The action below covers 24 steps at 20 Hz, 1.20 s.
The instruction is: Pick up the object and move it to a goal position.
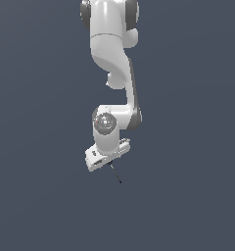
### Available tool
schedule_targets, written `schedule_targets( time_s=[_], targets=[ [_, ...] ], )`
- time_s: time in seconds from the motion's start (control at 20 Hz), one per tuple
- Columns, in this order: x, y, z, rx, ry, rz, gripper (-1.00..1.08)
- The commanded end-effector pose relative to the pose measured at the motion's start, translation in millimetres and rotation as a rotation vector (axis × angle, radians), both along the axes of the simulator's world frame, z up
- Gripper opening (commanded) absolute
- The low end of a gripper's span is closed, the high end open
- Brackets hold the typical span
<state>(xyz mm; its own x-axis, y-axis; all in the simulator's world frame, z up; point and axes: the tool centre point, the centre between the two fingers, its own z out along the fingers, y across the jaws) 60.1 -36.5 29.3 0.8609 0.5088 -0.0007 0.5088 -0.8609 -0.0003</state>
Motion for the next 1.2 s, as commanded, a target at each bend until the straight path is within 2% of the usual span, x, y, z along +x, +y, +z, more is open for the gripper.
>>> schedule_targets(
  time_s=[0.0, 0.25, 0.3, 1.15],
  targets=[
    [0, 0, -10, 0.0, -0.001, 0.001, 1.0],
    [1, 0, -14, 0.0, -0.001, 0.001, 1.0],
    [1, 0, -14, 0.0, -0.001, 0.001, -1.0],
    [-2, 5, -3, 0.0, -0.001, 0.001, -1.0]
  ],
)
